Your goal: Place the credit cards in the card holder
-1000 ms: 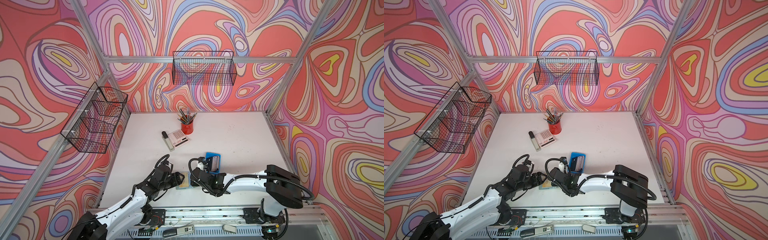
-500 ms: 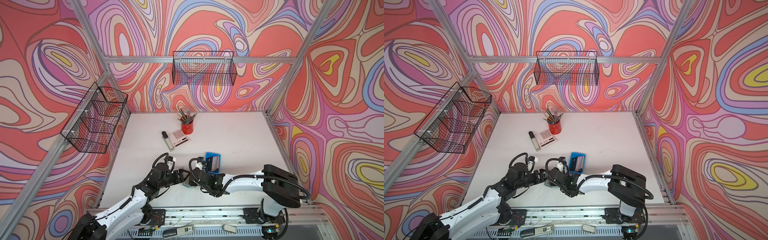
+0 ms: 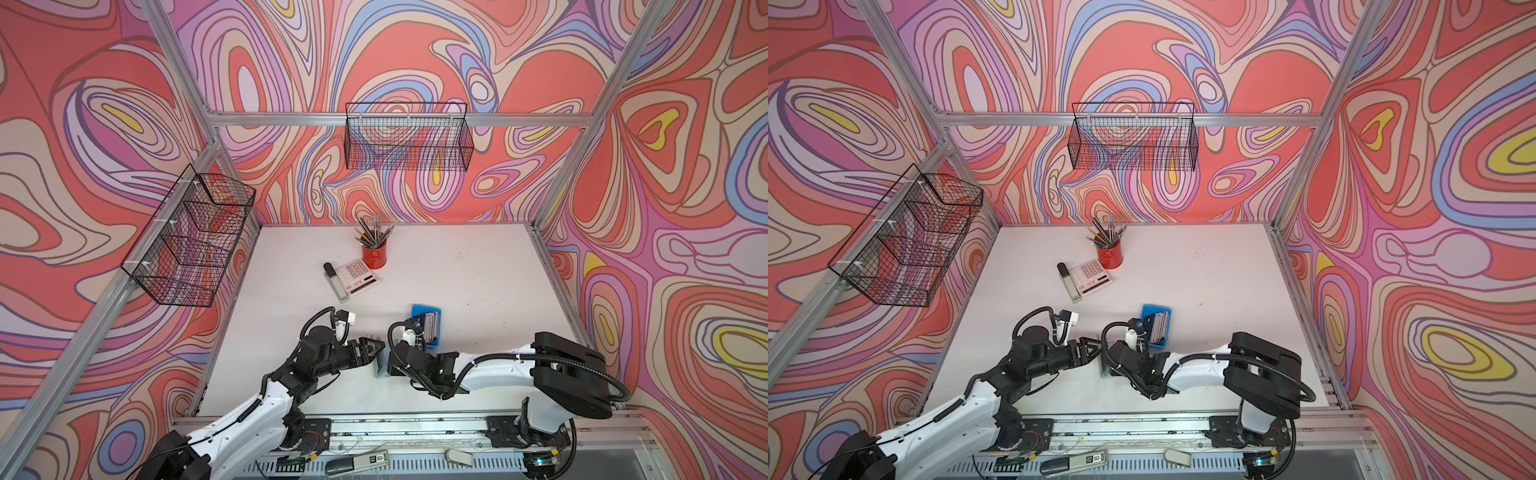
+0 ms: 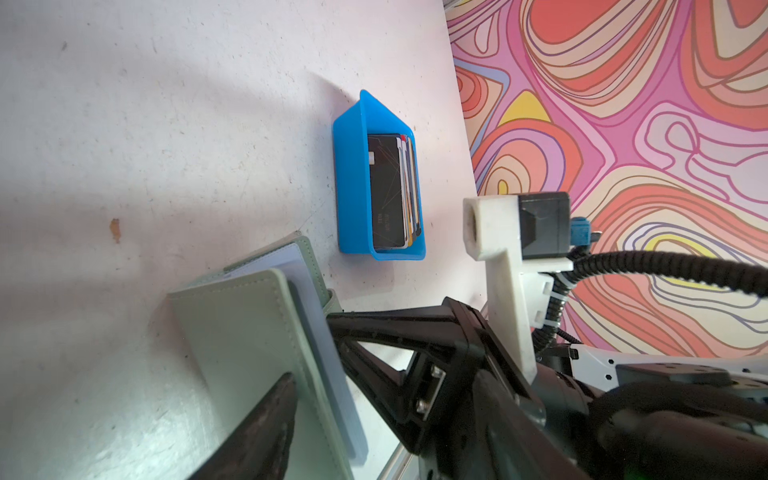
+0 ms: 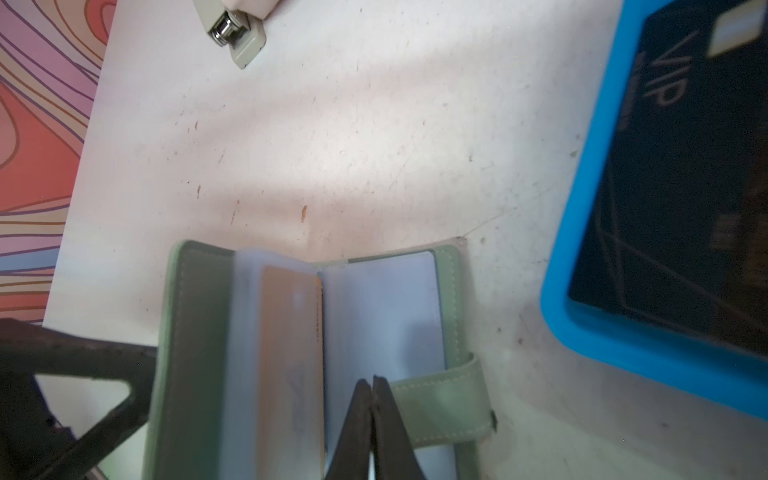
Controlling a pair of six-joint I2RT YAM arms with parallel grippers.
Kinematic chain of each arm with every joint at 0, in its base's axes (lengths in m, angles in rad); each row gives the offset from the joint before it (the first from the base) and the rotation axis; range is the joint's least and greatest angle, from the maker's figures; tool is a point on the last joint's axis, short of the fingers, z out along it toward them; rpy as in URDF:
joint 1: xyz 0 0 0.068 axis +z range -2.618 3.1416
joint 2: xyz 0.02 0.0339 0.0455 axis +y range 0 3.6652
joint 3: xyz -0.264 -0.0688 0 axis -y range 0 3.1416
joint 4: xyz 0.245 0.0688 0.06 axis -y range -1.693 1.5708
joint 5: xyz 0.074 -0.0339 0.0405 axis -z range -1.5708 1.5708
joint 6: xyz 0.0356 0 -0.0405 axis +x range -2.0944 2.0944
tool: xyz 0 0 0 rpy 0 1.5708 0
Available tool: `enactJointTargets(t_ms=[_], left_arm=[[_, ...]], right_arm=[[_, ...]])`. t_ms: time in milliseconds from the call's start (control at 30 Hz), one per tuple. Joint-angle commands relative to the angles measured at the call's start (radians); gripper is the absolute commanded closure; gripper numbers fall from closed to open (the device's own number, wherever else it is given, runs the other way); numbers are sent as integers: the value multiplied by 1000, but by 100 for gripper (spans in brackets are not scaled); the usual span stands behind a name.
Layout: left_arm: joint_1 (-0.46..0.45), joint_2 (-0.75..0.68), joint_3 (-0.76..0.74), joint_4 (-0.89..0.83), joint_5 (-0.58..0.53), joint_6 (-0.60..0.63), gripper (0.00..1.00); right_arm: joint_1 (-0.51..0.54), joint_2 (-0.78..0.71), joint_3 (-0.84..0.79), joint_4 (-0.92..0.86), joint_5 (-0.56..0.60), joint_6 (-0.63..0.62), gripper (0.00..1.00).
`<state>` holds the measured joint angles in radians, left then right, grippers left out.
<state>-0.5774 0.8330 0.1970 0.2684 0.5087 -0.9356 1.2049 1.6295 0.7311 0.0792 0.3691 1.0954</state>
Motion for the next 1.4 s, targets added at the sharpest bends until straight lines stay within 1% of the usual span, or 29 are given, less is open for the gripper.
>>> enactJointTargets(t_ms=[0,333,567,700,833,1133,1300,1367], left_arm=[[-18,13,10,40,11,10,31],[-103,130,70,65,-46,28,32],[-159,243,120,68,-106,50,33],[-175,302,133,108,-132,46,34],[-188,355,157,110,-157,47,34],[-210,485,176,158,-208,50,36],[-235,495,168,116,-308,56,38],[-244,481,163,105,-327,57,38]], right_arm=[[-1,-37,-28,0,42,36,100],[-2,-65,-82,10,63,62,100],[-2,-131,-134,-20,110,90,100],[-2,-174,-170,-12,127,94,100],[-2,-199,-183,-6,133,78,100],[-3,-187,-192,54,108,45,100],[-2,-191,-192,63,108,35,100],[-3,-190,-193,71,103,32,100]])
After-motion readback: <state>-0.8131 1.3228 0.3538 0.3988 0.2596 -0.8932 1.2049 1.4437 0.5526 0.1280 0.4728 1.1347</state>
